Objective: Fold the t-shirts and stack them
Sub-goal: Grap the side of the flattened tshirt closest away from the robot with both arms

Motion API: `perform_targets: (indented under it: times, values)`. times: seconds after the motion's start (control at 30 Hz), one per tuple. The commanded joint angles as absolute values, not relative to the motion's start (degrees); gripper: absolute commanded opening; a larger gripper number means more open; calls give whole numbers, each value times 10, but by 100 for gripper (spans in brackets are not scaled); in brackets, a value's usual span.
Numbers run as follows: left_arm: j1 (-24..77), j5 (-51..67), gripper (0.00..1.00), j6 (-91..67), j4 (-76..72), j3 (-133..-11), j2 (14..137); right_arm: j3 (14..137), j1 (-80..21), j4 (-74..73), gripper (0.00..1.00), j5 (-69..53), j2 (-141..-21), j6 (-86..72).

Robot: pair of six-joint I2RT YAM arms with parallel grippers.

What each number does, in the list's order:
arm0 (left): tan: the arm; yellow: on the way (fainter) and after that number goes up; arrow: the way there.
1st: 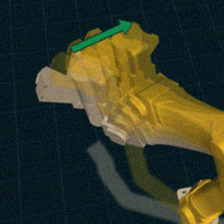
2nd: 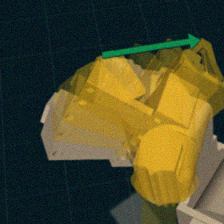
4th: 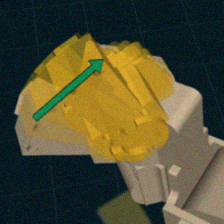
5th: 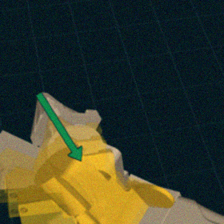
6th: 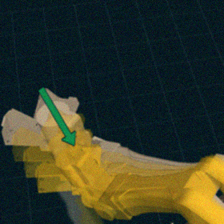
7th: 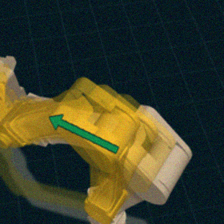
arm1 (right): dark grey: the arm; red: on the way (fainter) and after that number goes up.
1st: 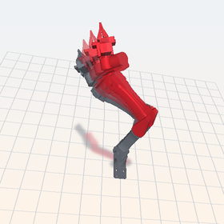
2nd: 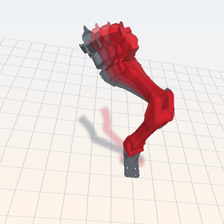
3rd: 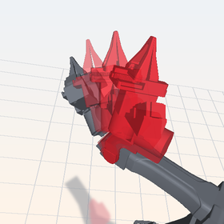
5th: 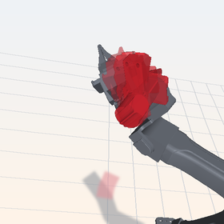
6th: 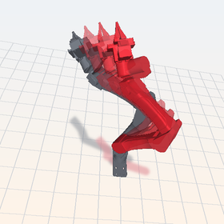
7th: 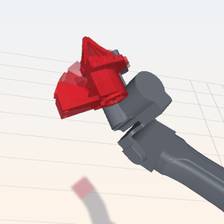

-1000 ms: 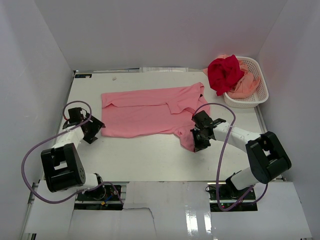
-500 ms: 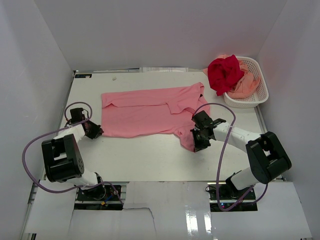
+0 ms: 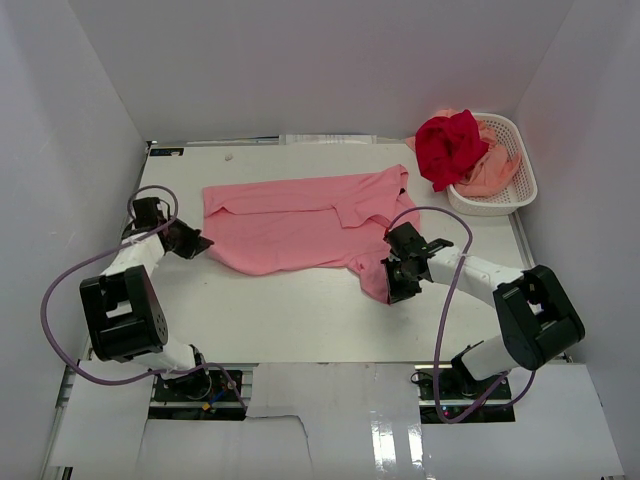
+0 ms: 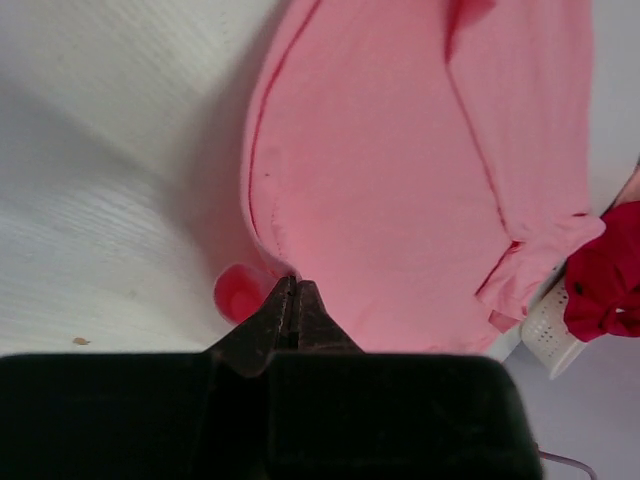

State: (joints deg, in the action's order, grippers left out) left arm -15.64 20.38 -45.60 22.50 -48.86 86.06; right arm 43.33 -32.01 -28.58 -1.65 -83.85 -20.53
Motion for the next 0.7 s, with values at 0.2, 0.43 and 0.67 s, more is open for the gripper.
perform_targets:
  times: [0.2,0.43,0.67]
  values:
    - [-159,250,10,-465,218,-581,950,395,-327,-298,8,-24,-853,-200]
    - [-160,239,70,-446,220,-566,960,394,-327,-301,8,-22,-845,-200]
    - [-159,181,71,-432,231,-534,866,389,-326,-299,8,-27,-846,-198]
